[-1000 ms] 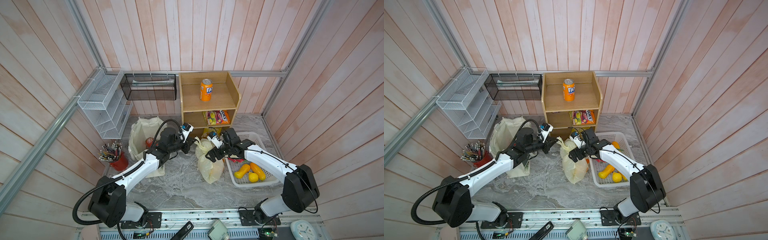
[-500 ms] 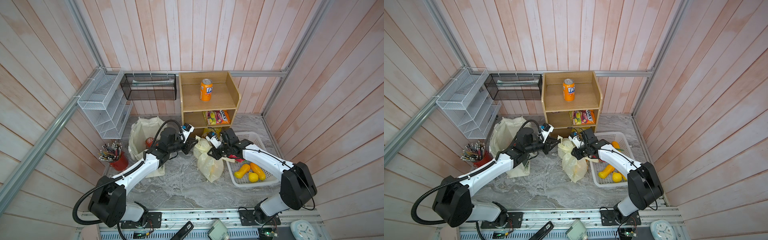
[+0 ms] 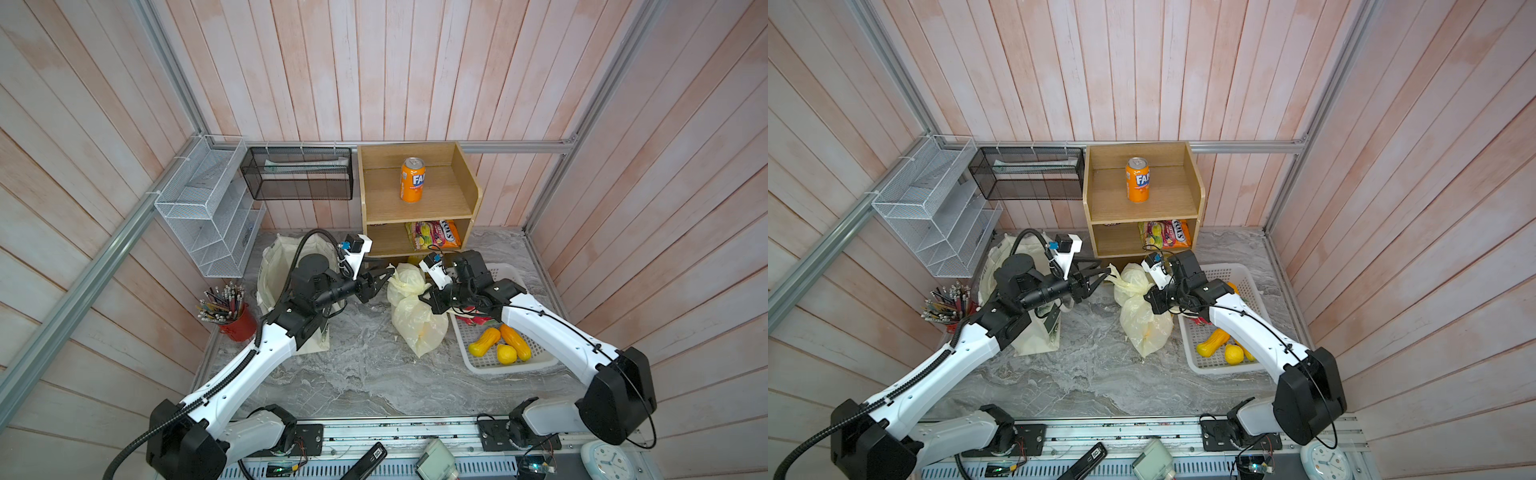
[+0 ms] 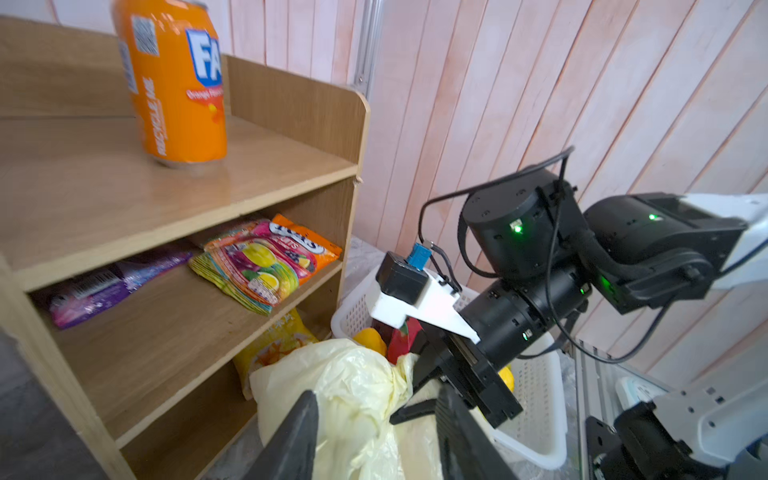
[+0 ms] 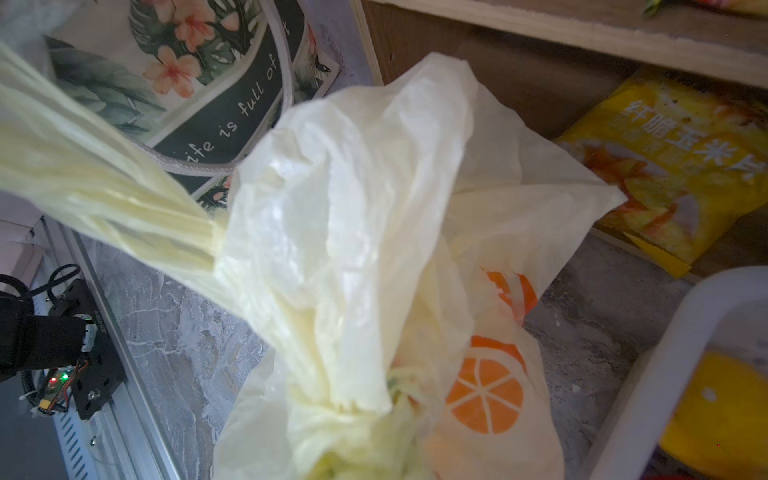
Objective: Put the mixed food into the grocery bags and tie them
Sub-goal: 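Grasp the knotted handles with the right gripper while the left gripper releases the bag, then lift the cream bag with the right gripper while the left gripper opens the canvas tote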
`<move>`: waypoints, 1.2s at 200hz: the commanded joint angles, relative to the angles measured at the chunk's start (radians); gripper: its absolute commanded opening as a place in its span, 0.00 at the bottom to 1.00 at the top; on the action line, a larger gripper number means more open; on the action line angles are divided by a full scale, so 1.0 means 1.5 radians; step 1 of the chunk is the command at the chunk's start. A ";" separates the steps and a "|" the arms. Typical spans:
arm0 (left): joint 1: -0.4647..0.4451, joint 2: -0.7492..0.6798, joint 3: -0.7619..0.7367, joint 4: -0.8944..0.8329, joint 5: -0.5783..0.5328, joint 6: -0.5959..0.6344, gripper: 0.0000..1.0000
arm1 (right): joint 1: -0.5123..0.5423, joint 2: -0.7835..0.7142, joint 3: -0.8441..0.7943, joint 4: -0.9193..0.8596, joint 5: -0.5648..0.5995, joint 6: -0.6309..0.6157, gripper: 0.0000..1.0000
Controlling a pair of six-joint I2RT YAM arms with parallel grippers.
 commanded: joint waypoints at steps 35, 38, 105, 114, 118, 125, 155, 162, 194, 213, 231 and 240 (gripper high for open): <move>0.049 -0.017 0.123 -0.253 -0.298 0.042 0.55 | 0.003 -0.076 0.083 -0.067 0.020 0.054 0.00; 0.055 -0.015 0.125 -0.265 -0.302 0.042 0.55 | 0.004 -0.078 0.088 -0.069 0.023 0.056 0.00; 0.088 0.063 0.161 -0.428 -0.293 0.067 0.60 | 0.004 -0.074 0.222 -0.090 0.032 0.082 0.00; 0.088 0.080 0.168 -0.449 -0.285 0.066 0.61 | 0.004 -0.068 0.240 -0.094 0.031 0.082 0.00; 0.088 0.089 0.172 -0.458 -0.283 0.065 0.60 | 0.003 -0.064 0.248 -0.095 0.030 0.081 0.00; 0.087 0.104 0.178 -0.473 -0.290 0.063 0.61 | 0.005 -0.059 0.258 -0.098 0.029 0.080 0.00; 0.086 0.142 0.176 -0.503 -0.363 0.065 0.61 | 0.003 -0.044 0.290 -0.101 0.020 0.076 0.00; 0.086 0.148 0.175 -0.508 -0.371 0.068 0.61 | 0.003 -0.043 0.294 -0.102 0.018 0.076 0.00; 0.086 0.169 0.165 -0.514 -0.346 0.079 0.34 | 0.004 -0.039 0.308 -0.102 0.014 0.076 0.00; 0.086 0.174 0.172 -0.519 -0.298 0.080 0.00 | 0.004 -0.037 0.315 -0.102 0.013 0.076 0.00; 0.086 0.167 0.178 -0.519 -0.247 0.064 0.00 | 0.004 -0.036 0.318 -0.102 0.014 0.076 0.00; 0.086 0.159 0.181 -0.518 -0.220 0.053 0.00 | 0.004 -0.035 0.320 -0.102 0.015 0.076 0.00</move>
